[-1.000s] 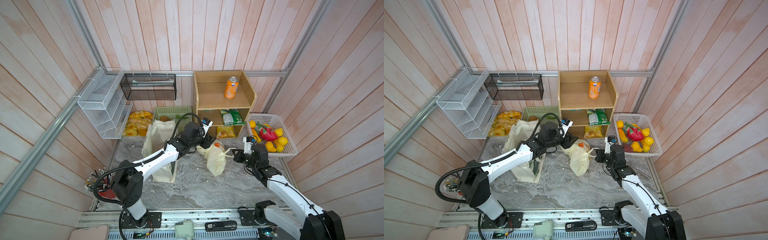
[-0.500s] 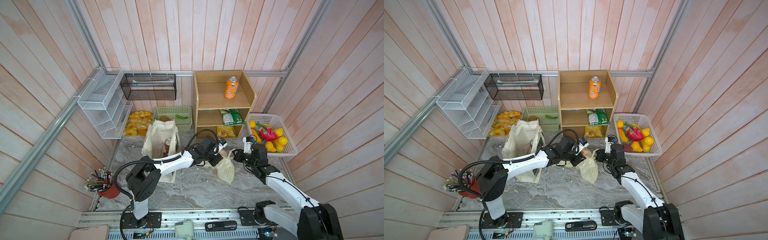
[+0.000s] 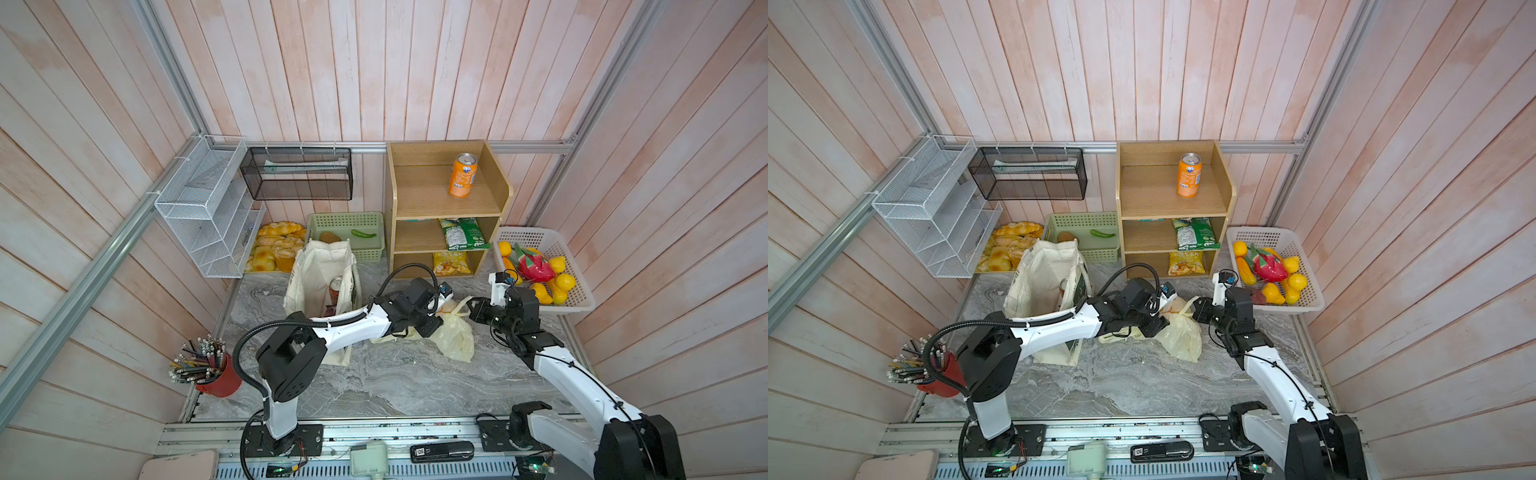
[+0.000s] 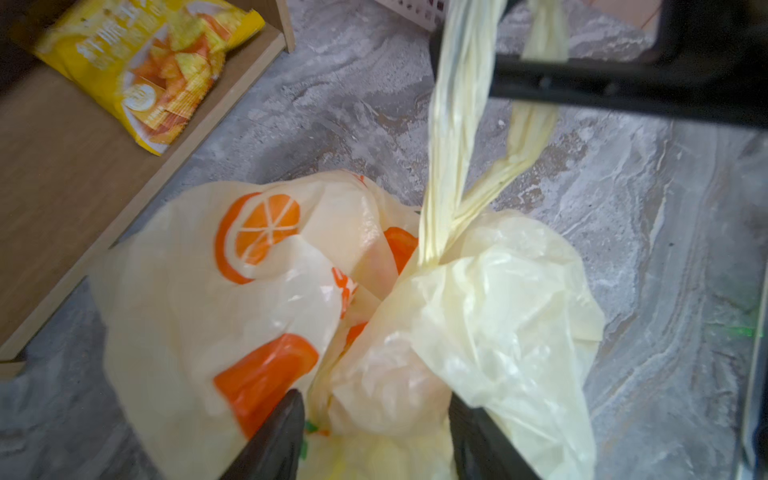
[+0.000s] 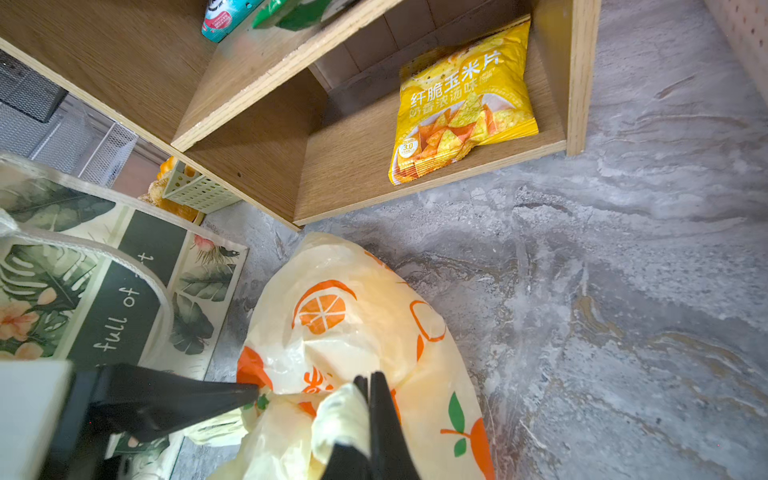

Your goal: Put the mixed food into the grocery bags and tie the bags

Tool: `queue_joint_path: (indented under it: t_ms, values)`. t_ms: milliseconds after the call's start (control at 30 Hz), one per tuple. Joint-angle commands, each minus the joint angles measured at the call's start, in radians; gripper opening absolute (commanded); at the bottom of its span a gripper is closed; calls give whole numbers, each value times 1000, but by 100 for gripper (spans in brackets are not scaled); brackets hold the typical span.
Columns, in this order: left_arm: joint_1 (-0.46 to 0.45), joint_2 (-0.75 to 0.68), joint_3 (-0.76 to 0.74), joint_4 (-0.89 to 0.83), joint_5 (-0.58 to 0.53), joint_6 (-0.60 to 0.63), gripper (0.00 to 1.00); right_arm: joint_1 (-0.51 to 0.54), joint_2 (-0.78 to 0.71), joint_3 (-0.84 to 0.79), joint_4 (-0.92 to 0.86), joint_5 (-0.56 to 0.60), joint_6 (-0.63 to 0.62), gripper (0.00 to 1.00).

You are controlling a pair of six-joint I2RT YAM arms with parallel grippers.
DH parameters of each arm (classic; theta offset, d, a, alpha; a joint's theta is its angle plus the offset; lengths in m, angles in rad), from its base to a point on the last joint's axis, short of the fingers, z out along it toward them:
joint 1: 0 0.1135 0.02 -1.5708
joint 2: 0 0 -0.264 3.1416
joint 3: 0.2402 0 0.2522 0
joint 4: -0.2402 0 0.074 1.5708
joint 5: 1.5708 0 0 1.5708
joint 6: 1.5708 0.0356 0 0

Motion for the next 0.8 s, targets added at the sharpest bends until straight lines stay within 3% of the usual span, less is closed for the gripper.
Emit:
queue_joint_path:
  t_ms: [0, 133, 333, 467, 767]
  values:
    - [35, -121, -50, 86, 33, 33, 68, -6, -5, 18, -1, -21, -7, 0]
    - [95, -168, -79, 91, 188, 65, 84, -9, -2, 15, 1, -32, -19, 0]
    - [101, -136, -49, 34, 303, 161, 89, -10, 4, 16, 9, -45, -25, 0]
    - [101, -79, -6, -8, 348, 194, 100, -10, 11, 18, 12, -51, -24, 0]
    - [99, -1, 3, 26, 376, 192, 100, -9, 19, 23, 20, -55, -20, 0]
